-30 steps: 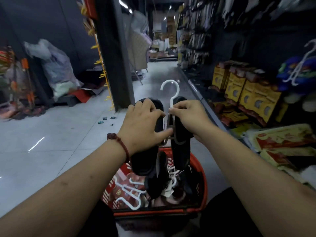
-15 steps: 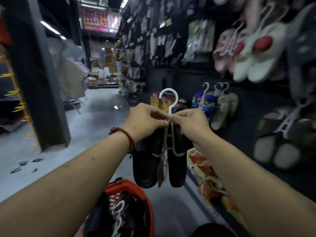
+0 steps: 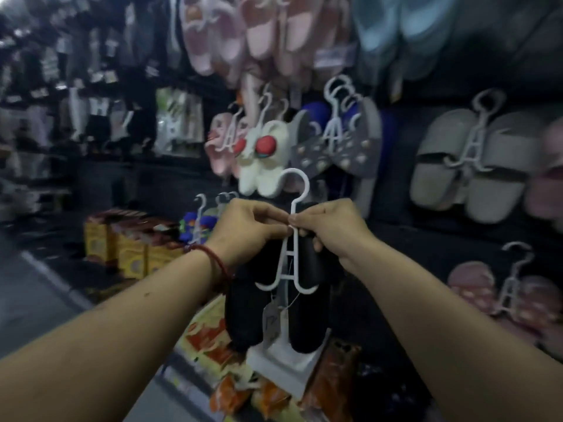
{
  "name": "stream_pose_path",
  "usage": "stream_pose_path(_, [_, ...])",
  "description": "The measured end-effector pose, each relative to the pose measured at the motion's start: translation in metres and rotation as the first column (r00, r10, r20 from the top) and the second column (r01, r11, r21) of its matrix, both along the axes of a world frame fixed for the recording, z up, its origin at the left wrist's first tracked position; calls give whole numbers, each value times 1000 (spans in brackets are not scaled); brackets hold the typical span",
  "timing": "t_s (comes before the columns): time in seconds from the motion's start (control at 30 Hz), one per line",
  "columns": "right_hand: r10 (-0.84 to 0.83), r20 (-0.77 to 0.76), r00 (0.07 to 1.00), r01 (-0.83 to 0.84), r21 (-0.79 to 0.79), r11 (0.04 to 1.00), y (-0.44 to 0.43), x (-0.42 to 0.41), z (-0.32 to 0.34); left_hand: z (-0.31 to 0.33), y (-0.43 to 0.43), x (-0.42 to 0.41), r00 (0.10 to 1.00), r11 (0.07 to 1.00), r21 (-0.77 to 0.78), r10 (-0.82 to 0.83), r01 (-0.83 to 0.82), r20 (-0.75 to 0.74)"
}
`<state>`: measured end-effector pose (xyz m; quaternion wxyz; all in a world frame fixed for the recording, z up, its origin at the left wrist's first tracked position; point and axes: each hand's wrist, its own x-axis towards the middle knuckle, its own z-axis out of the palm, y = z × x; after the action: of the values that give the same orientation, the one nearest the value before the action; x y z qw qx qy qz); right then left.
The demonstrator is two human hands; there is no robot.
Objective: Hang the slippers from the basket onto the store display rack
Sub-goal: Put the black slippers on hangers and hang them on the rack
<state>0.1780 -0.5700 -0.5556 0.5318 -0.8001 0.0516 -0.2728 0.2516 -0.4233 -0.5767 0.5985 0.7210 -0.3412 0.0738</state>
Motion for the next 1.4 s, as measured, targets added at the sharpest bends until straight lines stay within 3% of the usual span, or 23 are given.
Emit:
stream_pose_path(0.3, [-306,39,951,308,-183,934,-110,-61,43,40,-130,-29,950,948,-64,-309,311,39])
stream_pose_path(0.67, [-513,115,851,524,-250,814,-206,-106,85,87,-251,-55,891,888,-83,-449,453,65])
stream_pose_path(1.1, [-503,308,807,581,-262,771,-277,-100,185,194,-324,-43,848,847,-131,-482,515,222])
stream_pose_path(1.4, [-475,353,806,579,-309,754,-305,-79,211,218,-354,-20,829,826,-159,-493,541,262])
